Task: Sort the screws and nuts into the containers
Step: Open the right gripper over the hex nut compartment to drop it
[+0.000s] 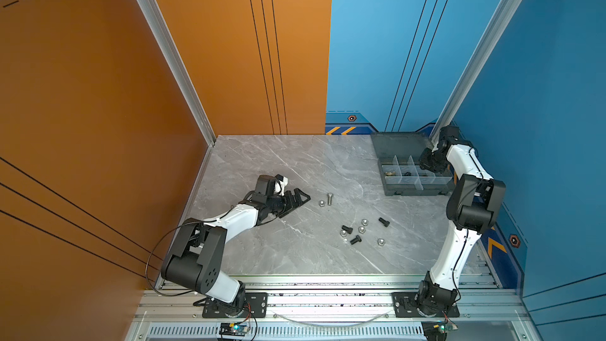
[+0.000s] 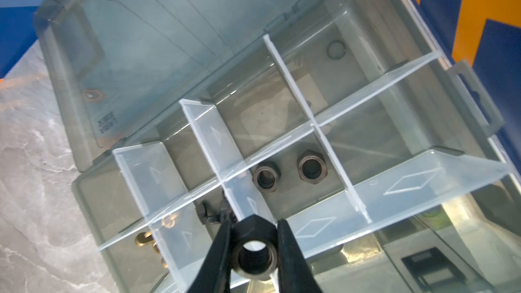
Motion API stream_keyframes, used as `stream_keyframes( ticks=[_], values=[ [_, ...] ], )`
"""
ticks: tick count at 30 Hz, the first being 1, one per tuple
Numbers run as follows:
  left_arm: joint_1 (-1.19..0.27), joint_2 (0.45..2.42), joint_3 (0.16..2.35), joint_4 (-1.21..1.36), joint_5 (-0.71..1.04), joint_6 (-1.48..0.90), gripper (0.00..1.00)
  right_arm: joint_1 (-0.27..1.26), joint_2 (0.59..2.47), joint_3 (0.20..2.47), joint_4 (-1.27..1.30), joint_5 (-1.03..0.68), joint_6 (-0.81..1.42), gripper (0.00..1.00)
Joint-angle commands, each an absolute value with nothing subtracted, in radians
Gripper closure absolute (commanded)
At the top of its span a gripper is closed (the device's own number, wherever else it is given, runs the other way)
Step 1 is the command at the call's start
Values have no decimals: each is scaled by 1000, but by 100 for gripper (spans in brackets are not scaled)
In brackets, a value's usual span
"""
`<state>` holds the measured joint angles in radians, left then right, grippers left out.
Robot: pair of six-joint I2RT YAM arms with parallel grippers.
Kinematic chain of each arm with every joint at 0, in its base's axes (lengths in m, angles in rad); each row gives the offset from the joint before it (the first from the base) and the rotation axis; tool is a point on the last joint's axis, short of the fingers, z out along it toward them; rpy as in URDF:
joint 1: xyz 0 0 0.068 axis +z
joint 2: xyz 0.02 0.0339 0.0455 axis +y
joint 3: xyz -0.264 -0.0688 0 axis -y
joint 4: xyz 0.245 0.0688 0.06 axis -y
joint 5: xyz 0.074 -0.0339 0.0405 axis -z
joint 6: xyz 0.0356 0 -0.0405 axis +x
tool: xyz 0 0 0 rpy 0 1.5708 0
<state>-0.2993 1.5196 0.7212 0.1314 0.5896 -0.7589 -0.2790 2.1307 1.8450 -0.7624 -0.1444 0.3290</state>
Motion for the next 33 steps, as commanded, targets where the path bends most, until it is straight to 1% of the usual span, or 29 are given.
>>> stream_keyframes(
  ticks=[1,15,17,20,23,26,27,33],
  values=[
    [-290,1535,737,156,615,-767,2,-288,2152,1875,-756,-99,313,100],
    [-287,1549,758,136,615,-762,2,-303,2221,1905,-750,-105,315,100],
    [-287,1553,762,135,617,-763,2,-302,2223,1905,-751,-103,315,97],
    [-285,1558,768,135,618,-761,2,-304,2223,1905,-753,-97,313,85],
    [-285,1562,777,133,620,-759,2,-304,2221,1905,-754,-94,312,76],
    [-285,1566,780,133,621,-759,2,-306,2224,1910,-758,-99,310,72],
    [-285,1566,781,133,621,-759,2,-307,2224,1911,-759,-100,309,69],
    [-285,1565,780,128,619,-758,2,-308,2214,1911,-772,-127,295,62]
  ],
)
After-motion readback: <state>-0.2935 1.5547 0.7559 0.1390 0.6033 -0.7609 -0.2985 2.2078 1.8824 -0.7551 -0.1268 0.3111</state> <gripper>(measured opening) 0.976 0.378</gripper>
